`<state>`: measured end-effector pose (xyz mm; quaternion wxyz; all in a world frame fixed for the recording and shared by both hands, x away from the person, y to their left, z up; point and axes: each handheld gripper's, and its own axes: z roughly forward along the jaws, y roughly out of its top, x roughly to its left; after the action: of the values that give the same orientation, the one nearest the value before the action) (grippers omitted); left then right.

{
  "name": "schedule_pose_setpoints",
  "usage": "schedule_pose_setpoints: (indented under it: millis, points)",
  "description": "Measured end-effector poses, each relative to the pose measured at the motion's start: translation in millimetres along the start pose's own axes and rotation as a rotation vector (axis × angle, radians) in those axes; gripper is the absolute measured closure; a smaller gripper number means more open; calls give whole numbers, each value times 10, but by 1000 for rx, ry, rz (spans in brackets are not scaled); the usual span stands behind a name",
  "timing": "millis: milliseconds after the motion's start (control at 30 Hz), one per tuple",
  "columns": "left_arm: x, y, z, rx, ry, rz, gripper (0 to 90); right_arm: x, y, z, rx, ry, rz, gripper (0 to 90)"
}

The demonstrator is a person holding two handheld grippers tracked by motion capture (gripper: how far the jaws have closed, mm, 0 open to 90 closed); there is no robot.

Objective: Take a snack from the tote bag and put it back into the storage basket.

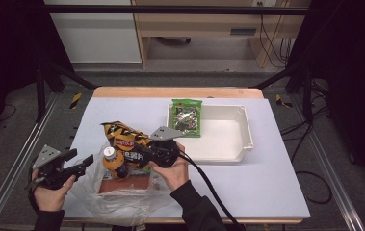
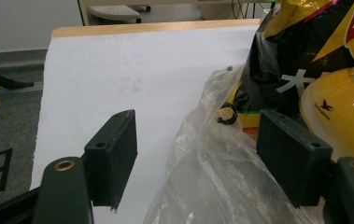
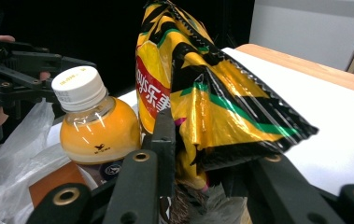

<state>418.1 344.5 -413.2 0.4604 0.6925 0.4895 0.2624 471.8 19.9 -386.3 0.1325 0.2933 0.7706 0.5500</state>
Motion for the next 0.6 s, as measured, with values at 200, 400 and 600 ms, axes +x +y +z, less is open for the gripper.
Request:
schedule_pose_setpoints:
  millis: [200, 400, 600]
  points:
    - [-5, -1, 2, 0, 0, -2, 287, -27, 8, -14, -2, -4, -4, 788]
    - [-4, -2, 0, 0, 1, -2, 287, -38, 40, -49, -16, -6, -1, 818]
    - [-5, 0, -2, -2, -1, -2, 287, -28, 121, -121, -41, -6, -9, 826]
